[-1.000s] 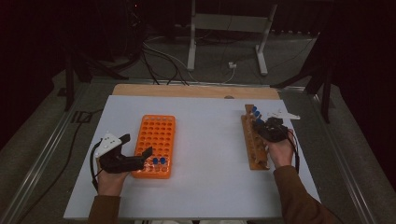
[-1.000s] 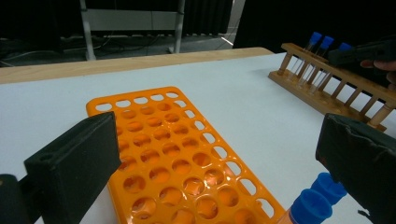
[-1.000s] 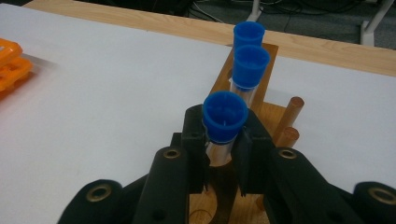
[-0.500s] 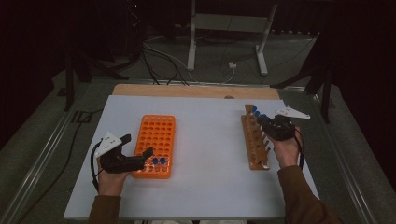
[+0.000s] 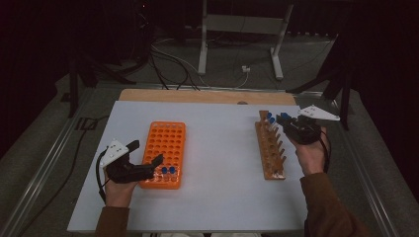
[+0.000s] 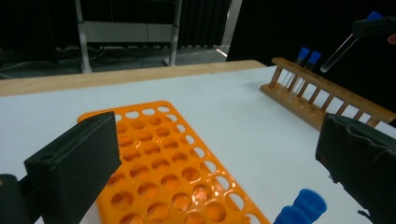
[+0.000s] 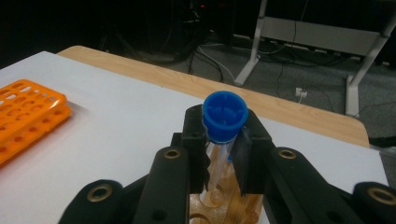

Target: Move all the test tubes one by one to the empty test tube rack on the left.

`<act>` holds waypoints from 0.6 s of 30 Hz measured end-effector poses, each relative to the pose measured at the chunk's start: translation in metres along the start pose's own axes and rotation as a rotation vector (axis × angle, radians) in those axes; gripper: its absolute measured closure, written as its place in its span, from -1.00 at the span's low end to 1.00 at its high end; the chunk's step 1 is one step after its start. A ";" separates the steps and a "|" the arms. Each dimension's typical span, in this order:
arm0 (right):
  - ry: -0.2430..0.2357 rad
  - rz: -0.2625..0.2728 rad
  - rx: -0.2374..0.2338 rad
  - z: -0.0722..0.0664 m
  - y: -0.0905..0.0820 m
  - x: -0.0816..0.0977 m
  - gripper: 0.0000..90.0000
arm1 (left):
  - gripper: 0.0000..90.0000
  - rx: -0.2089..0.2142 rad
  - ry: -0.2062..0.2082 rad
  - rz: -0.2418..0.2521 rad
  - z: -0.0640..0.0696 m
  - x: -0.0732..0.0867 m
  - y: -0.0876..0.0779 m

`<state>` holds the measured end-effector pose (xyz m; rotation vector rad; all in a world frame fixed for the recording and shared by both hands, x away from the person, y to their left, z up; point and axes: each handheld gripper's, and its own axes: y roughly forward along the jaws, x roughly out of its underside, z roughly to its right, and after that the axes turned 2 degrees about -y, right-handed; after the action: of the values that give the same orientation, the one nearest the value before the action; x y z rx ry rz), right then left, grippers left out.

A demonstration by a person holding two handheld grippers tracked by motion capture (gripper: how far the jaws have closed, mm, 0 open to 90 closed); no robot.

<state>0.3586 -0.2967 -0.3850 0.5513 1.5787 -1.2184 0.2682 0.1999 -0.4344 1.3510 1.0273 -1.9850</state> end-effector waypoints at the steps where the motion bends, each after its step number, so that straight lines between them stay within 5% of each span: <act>1: -0.005 0.001 -0.003 -0.002 -0.001 -0.001 0.71 | -0.98 0.001 -0.003 0.004 0.001 -0.001 0.000; 13: -0.050 -0.023 -0.120 -0.028 0.003 0.000 0.71 | -0.98 0.046 0.071 0.032 0.035 -0.017 0.005; 18: -0.058 -0.035 -0.174 -0.041 0.004 -0.003 0.71 | -0.98 0.085 0.099 0.001 0.056 -0.024 0.018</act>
<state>0.3454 -0.2572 -0.3854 0.3749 1.6319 -1.1002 0.2610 0.1444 -0.4050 1.5075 0.9961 -1.9988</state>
